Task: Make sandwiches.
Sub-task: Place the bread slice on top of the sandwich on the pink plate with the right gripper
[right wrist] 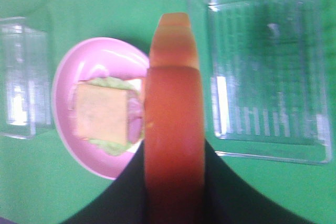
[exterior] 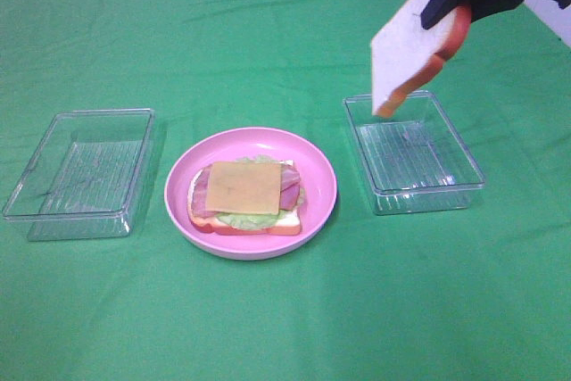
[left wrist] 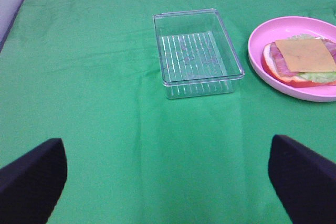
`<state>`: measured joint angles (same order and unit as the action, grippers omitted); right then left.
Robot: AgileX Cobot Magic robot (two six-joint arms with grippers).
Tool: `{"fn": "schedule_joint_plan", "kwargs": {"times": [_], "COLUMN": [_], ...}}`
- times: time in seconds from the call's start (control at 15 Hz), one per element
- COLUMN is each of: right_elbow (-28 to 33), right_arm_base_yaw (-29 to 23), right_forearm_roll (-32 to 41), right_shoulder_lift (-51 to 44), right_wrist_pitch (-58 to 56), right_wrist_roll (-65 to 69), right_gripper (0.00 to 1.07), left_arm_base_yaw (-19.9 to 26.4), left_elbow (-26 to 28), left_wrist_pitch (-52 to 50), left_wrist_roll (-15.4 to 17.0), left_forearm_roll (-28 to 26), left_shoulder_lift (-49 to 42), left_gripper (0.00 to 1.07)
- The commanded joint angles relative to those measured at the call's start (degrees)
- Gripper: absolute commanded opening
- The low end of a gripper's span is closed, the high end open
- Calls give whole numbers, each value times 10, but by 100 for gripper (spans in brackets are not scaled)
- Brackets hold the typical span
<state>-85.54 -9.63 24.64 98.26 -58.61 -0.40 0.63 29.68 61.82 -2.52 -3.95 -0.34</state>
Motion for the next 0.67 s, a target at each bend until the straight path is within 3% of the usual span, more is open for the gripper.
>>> {"fn": "schedule_joint_plan", "kwargs": {"times": [0.07,0.27,0.67], "right_elbow": [61,123,128], "right_arm_base_yaw": [1,-6,-74], "right_forearm_roll": [127,295,383], "right_shoulder_lift": [-20,-6,100], "right_wrist_pitch": [40,37,85], "right_wrist_roll": [-69,-191,-242], "right_gripper": [0,0,0], "left_arm_base_yaw": [-3,-3,-3], "left_elbow": [-1,-1,-1], "left_wrist_pitch": [-1,-1,-1], "left_wrist_roll": [4,4,4], "left_forearm_roll": [-5,-5,-5], "left_shoulder_lift": [-10,-10,-10], "left_gripper": [98,98,98]}}
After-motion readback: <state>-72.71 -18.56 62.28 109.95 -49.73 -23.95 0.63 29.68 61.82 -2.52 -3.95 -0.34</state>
